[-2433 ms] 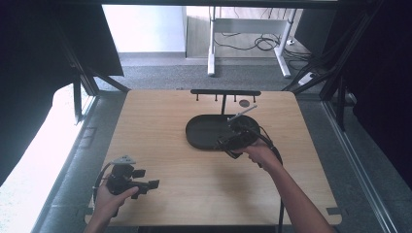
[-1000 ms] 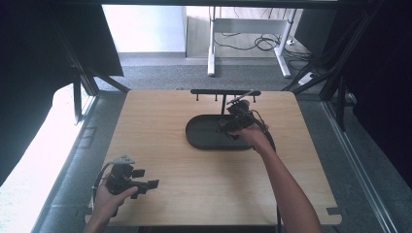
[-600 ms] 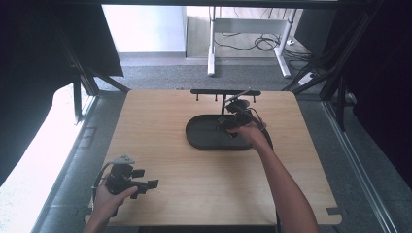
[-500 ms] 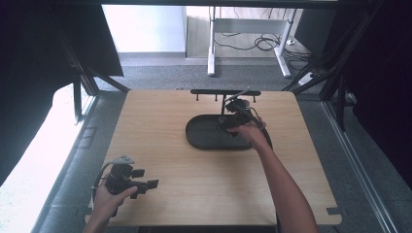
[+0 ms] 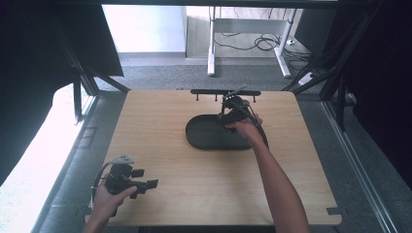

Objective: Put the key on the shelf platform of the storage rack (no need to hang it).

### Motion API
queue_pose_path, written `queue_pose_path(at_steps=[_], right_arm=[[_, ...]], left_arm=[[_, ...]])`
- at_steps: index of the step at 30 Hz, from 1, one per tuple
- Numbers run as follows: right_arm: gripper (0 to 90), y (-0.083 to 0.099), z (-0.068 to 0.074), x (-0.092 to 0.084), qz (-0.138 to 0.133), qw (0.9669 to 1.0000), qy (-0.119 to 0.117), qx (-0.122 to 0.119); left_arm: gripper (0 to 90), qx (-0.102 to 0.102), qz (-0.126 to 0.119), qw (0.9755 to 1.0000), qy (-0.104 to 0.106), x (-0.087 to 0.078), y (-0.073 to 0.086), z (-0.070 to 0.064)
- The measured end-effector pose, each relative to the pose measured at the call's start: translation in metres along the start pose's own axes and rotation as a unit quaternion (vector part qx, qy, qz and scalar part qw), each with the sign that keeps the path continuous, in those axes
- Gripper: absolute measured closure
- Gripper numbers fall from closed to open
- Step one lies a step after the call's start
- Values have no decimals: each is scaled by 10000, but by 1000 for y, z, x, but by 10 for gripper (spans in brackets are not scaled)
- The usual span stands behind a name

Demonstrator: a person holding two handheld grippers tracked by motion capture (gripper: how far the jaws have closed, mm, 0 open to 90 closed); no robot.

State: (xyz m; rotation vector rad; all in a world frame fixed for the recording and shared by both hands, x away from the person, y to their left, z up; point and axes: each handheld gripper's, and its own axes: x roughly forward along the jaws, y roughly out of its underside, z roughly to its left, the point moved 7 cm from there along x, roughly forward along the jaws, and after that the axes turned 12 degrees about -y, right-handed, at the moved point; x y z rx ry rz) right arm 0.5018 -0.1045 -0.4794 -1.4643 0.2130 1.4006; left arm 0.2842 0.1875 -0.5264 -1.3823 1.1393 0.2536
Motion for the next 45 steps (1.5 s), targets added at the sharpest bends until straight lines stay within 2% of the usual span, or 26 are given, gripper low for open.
queue_pose_path(at_steps=[11,17,26,45], right_arm=[[494,7,-9,20,184,9995,257,-15],[494,14,-11,33,292,9986,412,-128],[493,21,-12,41,319,9987,371,-135],[492,38,-20,58,491,9983,309,87]], left_arm=[[195,-14,12,10000,-10,1,0,0],[196,-11,21,10000,-10,2,1,0],[195,1,42,10000,-5,3,1,-1],[195,33,89,10000,9,4,2,-2]])
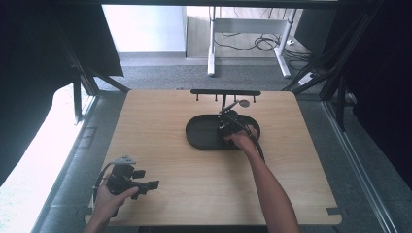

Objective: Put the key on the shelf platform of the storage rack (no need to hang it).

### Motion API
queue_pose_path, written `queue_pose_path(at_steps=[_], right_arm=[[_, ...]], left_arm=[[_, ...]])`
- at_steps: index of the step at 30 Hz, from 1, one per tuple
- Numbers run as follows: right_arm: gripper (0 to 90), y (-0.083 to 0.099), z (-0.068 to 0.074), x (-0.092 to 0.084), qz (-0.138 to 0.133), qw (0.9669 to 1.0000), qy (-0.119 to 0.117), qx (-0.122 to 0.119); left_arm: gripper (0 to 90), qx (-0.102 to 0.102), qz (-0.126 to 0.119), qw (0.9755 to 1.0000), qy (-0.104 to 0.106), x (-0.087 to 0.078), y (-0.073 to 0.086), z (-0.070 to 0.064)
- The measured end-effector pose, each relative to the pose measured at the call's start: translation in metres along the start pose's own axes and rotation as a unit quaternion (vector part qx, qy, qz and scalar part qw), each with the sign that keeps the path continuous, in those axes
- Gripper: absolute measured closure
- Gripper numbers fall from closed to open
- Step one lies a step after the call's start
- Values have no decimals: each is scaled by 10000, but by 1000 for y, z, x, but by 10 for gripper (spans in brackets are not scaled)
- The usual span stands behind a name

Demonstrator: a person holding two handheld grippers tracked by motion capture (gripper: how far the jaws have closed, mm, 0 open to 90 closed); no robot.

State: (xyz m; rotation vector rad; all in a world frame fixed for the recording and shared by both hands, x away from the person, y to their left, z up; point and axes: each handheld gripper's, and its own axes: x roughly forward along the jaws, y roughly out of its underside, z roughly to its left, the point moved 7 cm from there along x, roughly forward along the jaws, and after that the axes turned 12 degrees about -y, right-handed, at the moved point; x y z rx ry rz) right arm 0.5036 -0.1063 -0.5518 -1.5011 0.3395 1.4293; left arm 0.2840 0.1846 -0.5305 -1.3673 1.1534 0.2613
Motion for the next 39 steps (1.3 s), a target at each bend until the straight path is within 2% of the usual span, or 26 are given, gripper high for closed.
queue_pose_path(at_steps=[9,22,24,26,31,39], right_arm=[[491,6,-4,9,100,9999,15,32],[482,15,-14,13,162,9998,115,73],[444,15,-13,13,172,9997,133,58],[397,14,-13,11,142,9997,223,0],[389,10,-7,-4,-110,9997,189,-48],[390,13,6,-35,-405,9985,-7,-377]], left_arm=[[193,19,27,10000,-2,1,1,0],[193,42,53,10000,-7,1,1,0],[193,38,50,10000,-5,1,1,-1],[193,34,45,10000,5,1,1,0],[193,44,54,10000,-16,1,1,-1],[193,55,80,9999,-32,3,1,-1]])
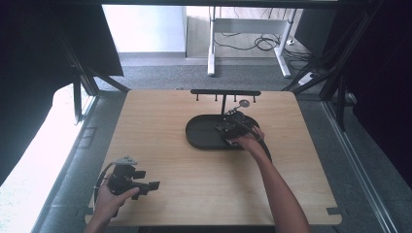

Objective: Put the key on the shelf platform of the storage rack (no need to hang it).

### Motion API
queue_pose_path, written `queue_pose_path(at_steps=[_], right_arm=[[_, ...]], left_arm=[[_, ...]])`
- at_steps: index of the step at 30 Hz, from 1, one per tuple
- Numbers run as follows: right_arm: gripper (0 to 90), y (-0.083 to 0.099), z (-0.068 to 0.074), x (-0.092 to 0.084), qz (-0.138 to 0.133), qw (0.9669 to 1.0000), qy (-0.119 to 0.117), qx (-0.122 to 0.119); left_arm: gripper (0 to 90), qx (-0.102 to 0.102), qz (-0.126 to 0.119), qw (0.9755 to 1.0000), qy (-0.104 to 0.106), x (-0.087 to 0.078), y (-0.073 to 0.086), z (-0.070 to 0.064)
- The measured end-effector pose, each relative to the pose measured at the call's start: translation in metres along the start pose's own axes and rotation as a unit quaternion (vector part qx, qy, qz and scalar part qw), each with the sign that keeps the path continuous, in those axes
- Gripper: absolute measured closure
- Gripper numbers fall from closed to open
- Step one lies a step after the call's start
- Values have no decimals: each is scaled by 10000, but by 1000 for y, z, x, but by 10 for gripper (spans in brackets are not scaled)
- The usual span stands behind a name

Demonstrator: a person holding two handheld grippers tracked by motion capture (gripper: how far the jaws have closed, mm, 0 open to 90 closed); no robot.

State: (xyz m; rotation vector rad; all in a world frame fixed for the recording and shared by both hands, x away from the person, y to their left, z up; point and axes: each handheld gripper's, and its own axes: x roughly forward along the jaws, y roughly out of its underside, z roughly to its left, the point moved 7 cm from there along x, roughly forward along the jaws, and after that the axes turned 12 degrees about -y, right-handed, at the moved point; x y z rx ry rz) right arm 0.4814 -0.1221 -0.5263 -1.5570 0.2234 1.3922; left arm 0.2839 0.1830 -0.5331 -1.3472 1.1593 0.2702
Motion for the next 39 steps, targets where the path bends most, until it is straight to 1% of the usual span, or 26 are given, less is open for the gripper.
queue_pose_path(at_steps=[5,10,13,16,18,22,26,30,32,35,37,39], right_arm=[[389,7,8,-17,-202,9996,-168,-108],[387,19,16,-30,-409,9985,-303,-195],[385,30,19,-38,-494,9977,-366,-296],[384,41,21,-46,-536,9973,-387,-313],[385,49,22,-52,-580,9970,-403,-317],[385,69,25,-62,-665,9962,-387,-403],[385,92,26,-65,-683,9962,-381,-383],[385,113,24,-68,-745,9960,-379,-322],[386,120,22,-68,-773,9960,-357,-274],[392,130,21,-66,-867,9953,-390,-180],[383,135,20,-63,-763,9961,-413,-188],[385,136,18,-63,-825,9958,-374,-144]], left_arm=[[193,10,13,10000,-22,1,0,0],[193,37,36,10000,-40,3,1,-1],[193,53,49,10000,-57,4,1,-2],[193,47,64,9999,-61,5,1,-3],[193,85,85,9999,-64,6,2,-2],[193,64,80,9999,-73,6,1,-3],[193,51,53,10000,-41,5,1,-4],[193,28,34,10000,-61,4,0,-4],[193,23,41,10000,-69,5,0,-4],[193,30,53,10000,-65,6,0,-4],[193,44,66,9999,-65,7,1,-5],[193,40,70,10000,-57,7,1,-6]])
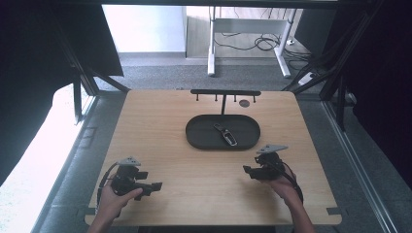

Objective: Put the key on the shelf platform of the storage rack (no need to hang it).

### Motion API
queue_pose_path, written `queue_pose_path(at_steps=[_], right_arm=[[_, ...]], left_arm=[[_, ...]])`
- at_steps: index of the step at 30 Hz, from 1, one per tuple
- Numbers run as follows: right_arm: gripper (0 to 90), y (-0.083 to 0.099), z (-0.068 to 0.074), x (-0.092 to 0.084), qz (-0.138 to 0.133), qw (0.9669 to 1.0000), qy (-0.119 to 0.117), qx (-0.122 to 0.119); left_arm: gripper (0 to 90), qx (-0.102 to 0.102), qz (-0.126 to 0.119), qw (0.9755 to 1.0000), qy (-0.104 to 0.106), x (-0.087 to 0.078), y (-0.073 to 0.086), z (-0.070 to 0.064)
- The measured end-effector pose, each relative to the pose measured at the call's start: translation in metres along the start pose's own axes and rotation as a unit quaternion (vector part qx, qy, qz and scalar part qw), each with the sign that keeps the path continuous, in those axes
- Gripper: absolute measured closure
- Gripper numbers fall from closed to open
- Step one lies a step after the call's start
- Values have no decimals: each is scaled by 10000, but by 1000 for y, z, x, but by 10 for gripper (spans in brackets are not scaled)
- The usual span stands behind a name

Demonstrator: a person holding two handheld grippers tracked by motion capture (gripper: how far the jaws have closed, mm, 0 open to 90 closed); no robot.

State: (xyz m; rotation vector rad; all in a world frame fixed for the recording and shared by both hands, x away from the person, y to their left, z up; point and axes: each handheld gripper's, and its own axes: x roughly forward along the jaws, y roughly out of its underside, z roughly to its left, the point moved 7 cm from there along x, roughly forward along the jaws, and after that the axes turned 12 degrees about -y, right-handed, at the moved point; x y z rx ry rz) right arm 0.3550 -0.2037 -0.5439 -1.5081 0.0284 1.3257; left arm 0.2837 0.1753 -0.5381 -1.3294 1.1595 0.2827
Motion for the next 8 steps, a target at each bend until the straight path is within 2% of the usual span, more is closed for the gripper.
queue_pose_path(at_steps=[5,8], right_arm=[[375,-6,4,-5,-273,9996,14,-123],[351,-5,3,-2,-231,9995,97,-191]], left_arm=[[193,9,-6,10000,31,0,-1,-1],[193,3,-19,10000,36,0,-1,-1]])
